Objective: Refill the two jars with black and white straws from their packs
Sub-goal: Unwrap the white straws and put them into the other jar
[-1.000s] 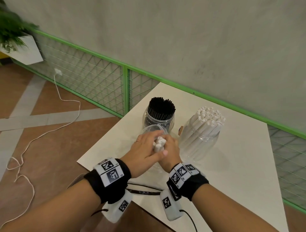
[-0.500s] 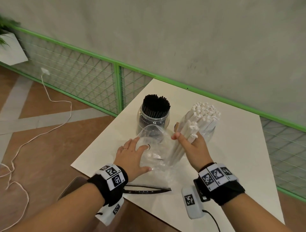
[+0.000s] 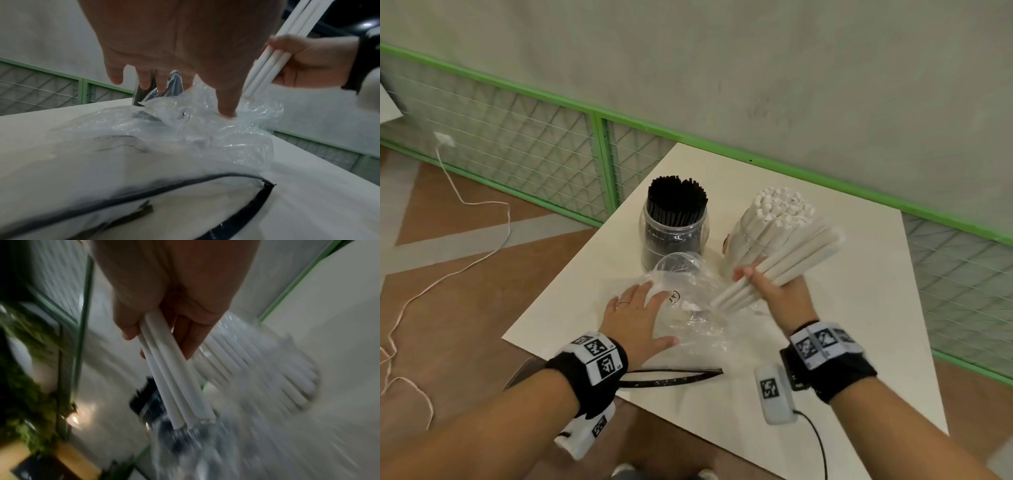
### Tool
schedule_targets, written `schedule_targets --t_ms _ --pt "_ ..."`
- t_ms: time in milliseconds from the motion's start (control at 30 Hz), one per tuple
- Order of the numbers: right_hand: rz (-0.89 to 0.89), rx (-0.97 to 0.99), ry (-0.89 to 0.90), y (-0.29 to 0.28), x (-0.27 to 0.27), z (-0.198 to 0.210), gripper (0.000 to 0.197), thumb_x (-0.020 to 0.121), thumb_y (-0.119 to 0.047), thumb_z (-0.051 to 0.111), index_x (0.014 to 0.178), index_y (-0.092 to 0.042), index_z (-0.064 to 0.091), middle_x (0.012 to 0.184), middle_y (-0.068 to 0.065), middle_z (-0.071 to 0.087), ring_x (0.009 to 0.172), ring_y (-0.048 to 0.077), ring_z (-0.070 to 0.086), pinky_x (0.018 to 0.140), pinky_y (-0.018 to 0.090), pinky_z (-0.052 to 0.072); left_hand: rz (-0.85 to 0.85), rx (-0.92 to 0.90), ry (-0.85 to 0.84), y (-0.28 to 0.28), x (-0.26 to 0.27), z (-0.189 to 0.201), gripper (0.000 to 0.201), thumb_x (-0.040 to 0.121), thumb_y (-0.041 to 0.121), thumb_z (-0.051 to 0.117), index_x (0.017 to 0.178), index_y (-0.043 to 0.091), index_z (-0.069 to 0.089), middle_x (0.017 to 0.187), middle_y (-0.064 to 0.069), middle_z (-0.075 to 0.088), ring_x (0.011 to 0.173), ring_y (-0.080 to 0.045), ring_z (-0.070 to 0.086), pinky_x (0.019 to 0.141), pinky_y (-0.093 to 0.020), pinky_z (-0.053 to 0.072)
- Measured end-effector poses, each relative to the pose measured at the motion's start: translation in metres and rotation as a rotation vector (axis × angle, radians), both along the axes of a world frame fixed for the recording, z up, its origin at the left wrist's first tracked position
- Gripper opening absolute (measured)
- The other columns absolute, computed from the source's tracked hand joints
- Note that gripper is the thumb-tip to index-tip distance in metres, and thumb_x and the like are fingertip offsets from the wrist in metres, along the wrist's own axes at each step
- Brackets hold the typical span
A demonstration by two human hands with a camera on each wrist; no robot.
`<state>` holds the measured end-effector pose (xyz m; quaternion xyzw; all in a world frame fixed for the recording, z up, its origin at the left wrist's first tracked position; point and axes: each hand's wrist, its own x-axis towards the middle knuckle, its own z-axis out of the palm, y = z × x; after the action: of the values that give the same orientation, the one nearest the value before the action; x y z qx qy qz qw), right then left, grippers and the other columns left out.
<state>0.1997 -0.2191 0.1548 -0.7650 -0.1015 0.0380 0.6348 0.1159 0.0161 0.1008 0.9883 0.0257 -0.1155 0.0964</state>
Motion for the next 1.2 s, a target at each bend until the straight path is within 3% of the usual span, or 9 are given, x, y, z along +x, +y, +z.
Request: schedule_targets --t_ms 133,200,267,333,567,700,833,1000,1200 --pt "-0.037 0.137 -0.147 -0.027 0.022 0.065 0.015 0.086 -0.015 0.069 0.074 -0.024 0.074 0.091 0.017 0.072 0.097 0.031 0.068 0.085 0.04 0.053 0.023 -0.024 -0.075 0.001 -0.003 0.003 0.096 0.064 0.085 0.03 0.145 0.036 0.015 0.157 0.002 0.009 0.144 -0.022 0.008 0.115 -0.046 0.016" --pt "-0.039 0.051 -0.221 -0.042 0.036 0.083 0.011 0.086 -0.017 0.07 0.075 -0.016 0.073 0.089 0.018 0.071 0.095 0.028 0.067 0.083 0.037 0.051 0.034 -0.011 -0.047 0.0 -0.005 0.002 0.09 0.072 0.079 0.041 0.146 0.036 0.013 0.158 0.003 0.005 0.144 -0.022 0.006 0.115 -0.045 0.014" --pt "-0.025 -0.041 -0.253 -0.05 0.053 0.091 0.015 0.084 -0.02 0.07 0.078 -0.006 0.071 0.088 0.017 0.071 0.093 0.024 0.067 0.082 0.035 0.05 0.044 -0.016 -0.025 0.0 -0.006 0.002 0.091 0.07 0.081 0.037 0.146 0.036 0.013 0.158 0.003 0.004 0.144 -0.022 0.006 0.115 -0.045 0.014" --pt "-0.007 -0.095 -0.257 -0.05 0.07 0.092 0.019 0.083 -0.023 0.071 0.08 -0.004 0.07 0.088 0.015 0.072 0.091 0.023 0.068 0.082 0.035 0.051 0.051 -0.026 -0.016 -0.002 -0.006 0.002 0.094 0.066 0.082 0.03 0.146 0.036 0.013 0.158 0.003 0.004 0.144 -0.023 0.007 0.115 -0.045 0.015" --pt "0.035 -0.247 -0.214 -0.027 0.109 0.073 0.018 0.081 -0.028 0.074 0.087 -0.012 0.071 0.086 -0.001 0.071 0.088 0.015 0.067 0.076 0.022 0.047 0.072 -0.038 -0.004 -0.006 -0.005 0.005 0.086 0.077 0.074 0.045 0.146 0.036 0.012 0.158 0.003 0.002 0.145 -0.022 0.005 0.115 -0.045 0.012" --pt "0.0 -0.217 -0.164 -0.025 0.112 0.055 0.026 0.082 -0.028 0.074 0.098 -0.008 0.07 0.097 0.005 0.071 0.097 0.02 0.066 0.078 0.024 0.048 0.083 -0.05 -0.006 -0.006 -0.003 0.006 0.086 0.076 0.074 0.046 0.146 0.037 0.013 0.157 0.002 0.005 0.144 -0.022 0.006 0.115 -0.046 0.013" --pt "-0.021 -0.108 -0.177 -0.027 0.106 0.063 0.007 0.085 -0.02 0.071 0.088 -0.014 0.068 0.088 -0.004 0.068 0.089 0.012 0.064 0.071 0.012 0.048 0.09 -0.054 -0.013 -0.006 -0.002 0.007 0.084 0.077 0.073 0.048 0.146 0.036 0.016 0.157 0.002 0.007 0.144 -0.022 0.007 0.115 -0.046 0.014" --pt "-0.02 -0.078 -0.147 -0.023 0.095 0.054 0.002 0.086 -0.017 0.07 0.086 -0.015 0.068 0.086 -0.003 0.068 0.088 0.013 0.064 0.081 0.026 0.052 0.1 -0.057 0.002 -0.007 -0.001 0.007 0.083 0.076 0.074 0.047 0.145 0.037 0.018 0.157 0.003 0.008 0.144 -0.022 0.007 0.116 -0.046 0.013" --pt "-0.026 -0.215 -0.117 -0.02 0.106 0.05 0.016 0.084 -0.022 0.072 0.093 -0.01 0.071 0.095 0.003 0.071 0.092 0.016 0.065 0.083 0.029 0.05 0.113 -0.066 0.005 -0.009 0.002 0.008 0.083 0.076 0.074 0.048 0.144 0.037 0.02 0.157 0.002 0.009 0.144 -0.022 0.007 0.116 -0.046 0.013"
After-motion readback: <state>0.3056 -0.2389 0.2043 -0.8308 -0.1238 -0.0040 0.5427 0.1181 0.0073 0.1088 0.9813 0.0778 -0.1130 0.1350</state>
